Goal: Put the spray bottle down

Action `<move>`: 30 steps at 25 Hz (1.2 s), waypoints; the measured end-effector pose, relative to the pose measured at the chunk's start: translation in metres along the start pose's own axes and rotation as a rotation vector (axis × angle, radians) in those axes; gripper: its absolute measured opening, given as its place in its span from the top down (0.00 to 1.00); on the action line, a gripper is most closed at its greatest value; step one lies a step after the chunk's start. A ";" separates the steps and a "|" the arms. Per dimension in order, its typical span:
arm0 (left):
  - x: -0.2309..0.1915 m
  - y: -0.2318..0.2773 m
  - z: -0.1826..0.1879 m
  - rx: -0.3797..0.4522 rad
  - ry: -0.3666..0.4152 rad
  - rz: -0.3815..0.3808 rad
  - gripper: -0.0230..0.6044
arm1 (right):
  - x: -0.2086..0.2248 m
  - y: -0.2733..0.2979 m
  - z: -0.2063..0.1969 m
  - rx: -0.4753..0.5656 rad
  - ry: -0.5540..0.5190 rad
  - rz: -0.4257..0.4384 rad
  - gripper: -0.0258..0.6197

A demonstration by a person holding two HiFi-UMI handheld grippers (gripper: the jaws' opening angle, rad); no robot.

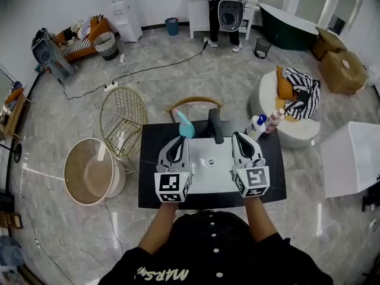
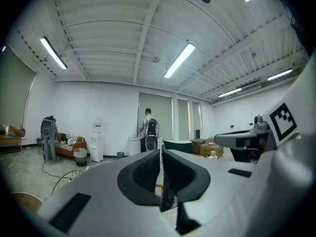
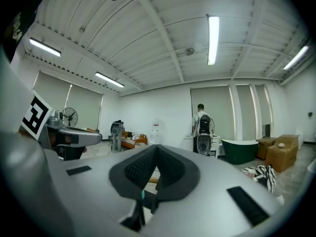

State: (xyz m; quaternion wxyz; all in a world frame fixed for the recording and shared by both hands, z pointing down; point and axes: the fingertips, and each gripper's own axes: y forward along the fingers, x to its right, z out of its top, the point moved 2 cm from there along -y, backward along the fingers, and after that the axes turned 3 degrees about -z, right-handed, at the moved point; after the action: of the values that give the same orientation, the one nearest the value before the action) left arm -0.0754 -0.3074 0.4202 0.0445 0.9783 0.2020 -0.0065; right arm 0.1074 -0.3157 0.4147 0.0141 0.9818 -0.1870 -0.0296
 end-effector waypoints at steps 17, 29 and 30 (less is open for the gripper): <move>-0.004 0.003 -0.001 -0.004 -0.003 0.004 0.92 | 0.001 0.006 0.000 -0.002 0.003 0.012 0.97; -0.003 0.004 -0.003 -0.007 -0.002 0.008 0.92 | 0.004 0.008 -0.003 -0.002 0.007 0.015 0.97; -0.003 0.005 -0.003 -0.008 -0.003 0.007 0.92 | 0.003 0.008 -0.003 -0.001 0.006 0.016 0.97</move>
State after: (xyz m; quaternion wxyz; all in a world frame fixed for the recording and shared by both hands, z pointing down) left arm -0.0763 -0.3125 0.4235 0.0486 0.9788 0.1987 -0.0072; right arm 0.1080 -0.3241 0.4178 0.0156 0.9804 -0.1948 -0.0266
